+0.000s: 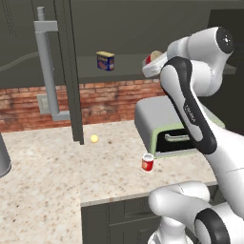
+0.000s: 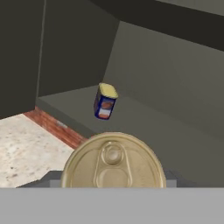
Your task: Pick the cans from the counter and place them in their designated side in the cabinet.
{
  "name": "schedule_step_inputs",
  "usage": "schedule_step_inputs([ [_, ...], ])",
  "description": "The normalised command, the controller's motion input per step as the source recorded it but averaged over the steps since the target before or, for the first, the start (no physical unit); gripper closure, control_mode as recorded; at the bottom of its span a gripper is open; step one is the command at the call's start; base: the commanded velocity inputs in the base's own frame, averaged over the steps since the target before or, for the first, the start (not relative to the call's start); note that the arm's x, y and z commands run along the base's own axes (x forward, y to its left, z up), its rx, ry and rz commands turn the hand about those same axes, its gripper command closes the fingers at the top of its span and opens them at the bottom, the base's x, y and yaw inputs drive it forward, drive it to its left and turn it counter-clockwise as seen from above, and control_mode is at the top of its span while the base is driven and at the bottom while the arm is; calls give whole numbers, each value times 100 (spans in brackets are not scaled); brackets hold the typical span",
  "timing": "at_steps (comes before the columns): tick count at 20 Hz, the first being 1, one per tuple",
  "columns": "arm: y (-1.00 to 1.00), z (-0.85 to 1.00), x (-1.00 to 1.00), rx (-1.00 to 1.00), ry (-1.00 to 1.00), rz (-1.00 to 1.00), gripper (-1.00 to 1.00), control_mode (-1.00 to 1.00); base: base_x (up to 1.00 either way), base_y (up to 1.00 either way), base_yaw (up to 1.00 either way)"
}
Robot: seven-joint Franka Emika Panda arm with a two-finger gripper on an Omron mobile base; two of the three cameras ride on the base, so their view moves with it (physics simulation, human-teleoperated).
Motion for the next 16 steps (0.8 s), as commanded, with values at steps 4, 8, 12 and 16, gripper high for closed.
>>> schedule_step_inputs([
  [4,3,4,34,0,0,2,100,-100,0,0,0],
  [8,4,0,29,0,0,1,100,-100,0,0,0],
  [12,6,0,26,0,0,1,100,-100,0,0,0],
  [16,7,0,23,0,0,0,100,-100,0,0,0],
])
